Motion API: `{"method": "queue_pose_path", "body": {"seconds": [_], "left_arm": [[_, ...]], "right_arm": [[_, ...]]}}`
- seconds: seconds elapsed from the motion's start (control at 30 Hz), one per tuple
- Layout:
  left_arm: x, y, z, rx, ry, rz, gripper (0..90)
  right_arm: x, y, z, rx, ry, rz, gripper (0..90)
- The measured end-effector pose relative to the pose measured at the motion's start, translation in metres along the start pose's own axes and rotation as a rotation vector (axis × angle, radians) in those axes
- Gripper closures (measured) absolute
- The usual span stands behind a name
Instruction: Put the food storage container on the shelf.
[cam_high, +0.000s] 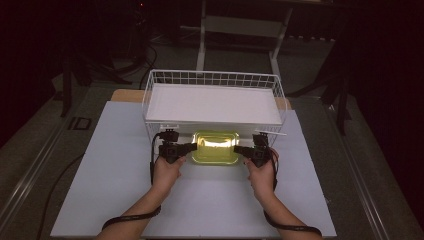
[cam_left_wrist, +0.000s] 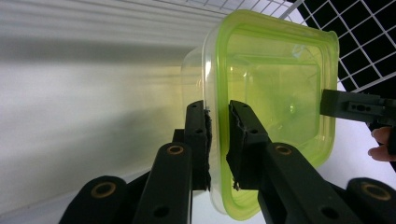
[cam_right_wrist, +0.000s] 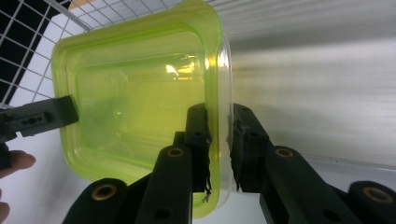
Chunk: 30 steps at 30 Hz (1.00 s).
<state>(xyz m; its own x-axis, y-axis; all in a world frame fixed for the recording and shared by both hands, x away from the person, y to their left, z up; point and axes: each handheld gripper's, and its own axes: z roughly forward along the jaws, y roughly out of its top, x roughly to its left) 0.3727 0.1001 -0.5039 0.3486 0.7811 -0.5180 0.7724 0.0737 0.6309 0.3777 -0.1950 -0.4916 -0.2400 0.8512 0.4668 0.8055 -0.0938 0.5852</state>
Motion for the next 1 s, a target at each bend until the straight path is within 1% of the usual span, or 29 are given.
{"method": "queue_pose_path", "body": {"seconds": [0.07,0.1,0.17,0.2,0.27,0.33,0.43,0.5,0.57,0.63,0.7,0.73,0.77,0.8,0.83,0.87,0.9,1.0], "left_arm": [[0.002,-0.001,0.002,-0.027,-0.012,-0.02,78.6],[0.003,-0.002,0.003,-0.034,-0.018,-0.005,77.8],[0.006,-0.004,0.004,-0.052,-0.024,0.02,76.1],[0.006,-0.005,0.006,-0.069,-0.031,0.017,74.7],[0.008,-0.007,0.007,-0.09,-0.03,0.029,73.2],[0.009,-0.006,0.009,-0.093,-0.03,0.041,71.2],[0.01,-0.005,0.011,-0.1,-0.029,0.04,68.8],[0.011,-0.006,0.013,-0.11,-0.026,0.039,67.8],[0.013,-0.006,0.014,-0.117,-0.025,0.04,65.4],[0.014,-0.006,0.016,-0.132,-0.022,0.05,65.1],[0.014,-0.006,0.016,-0.142,-0.02,0.055,63.5],[0.014,-0.006,0.016,-0.141,-0.019,0.057,60.8],[0.014,-0.006,0.016,-0.136,-0.026,0.06,60.6],[0.014,-0.006,0.015,-0.131,-0.025,0.068,60.4],[0.013,-0.006,0.013,-0.129,-0.018,0.074,60.4],[0.012,-0.006,0.012,-0.13,-0.019,0.077,60.2],[0.012,-0.006,0.01,-0.131,-0.027,0.081,59.2],[0.01,-0.006,0.005,-0.14,-0.027,0.077,59.1]], "right_arm": [[-0.001,0.001,0.001,-0.01,0.0,-0.005,78.3],[-0.001,0.001,0.001,-0.013,0.003,0.002,78.1],[-0.002,0.001,0.003,-0.036,0.001,-0.008,77.4],[-0.001,0.001,0.004,-0.044,0.0,-0.012,77.0],[-0.001,0.001,0.005,-0.056,-0.007,-0.019,76.1],[-0.001,0.002,0.007,-0.058,-0.004,-0.028,75.3],[-0.004,0.004,0.009,-0.069,0.004,-0.029,74.5],[-0.004,0.003,0.01,-0.081,-0.008,-0.04,73.1],[-0.002,0.002,0.012,-0.095,-0.034,-0.056,72.8],[-0.003,0.002,0.013,-0.104,-0.034,-0.058,72.6],[-0.001,0.003,0.014,-0.106,-0.041,-0.072,71.4],[-0.001,0.003,0.014,-0.106,-0.04,-0.075,69.9],[-0.001,0.003,0.014,-0.109,-0.035,-0.072,68.3],[-0.001,0.003,0.012,-0.116,-0.03,-0.076,66.7],[-0.001,0.003,0.011,-0.115,-0.036,-0.077,66.3],[-0.001,0.003,0.011,-0.113,-0.025,-0.078,65.1],[-0.001,0.002,0.01,-0.115,-0.024,-0.078,64.9],[-0.002,0.0,0.006,-0.12,-0.016,-0.089,62.2]]}}
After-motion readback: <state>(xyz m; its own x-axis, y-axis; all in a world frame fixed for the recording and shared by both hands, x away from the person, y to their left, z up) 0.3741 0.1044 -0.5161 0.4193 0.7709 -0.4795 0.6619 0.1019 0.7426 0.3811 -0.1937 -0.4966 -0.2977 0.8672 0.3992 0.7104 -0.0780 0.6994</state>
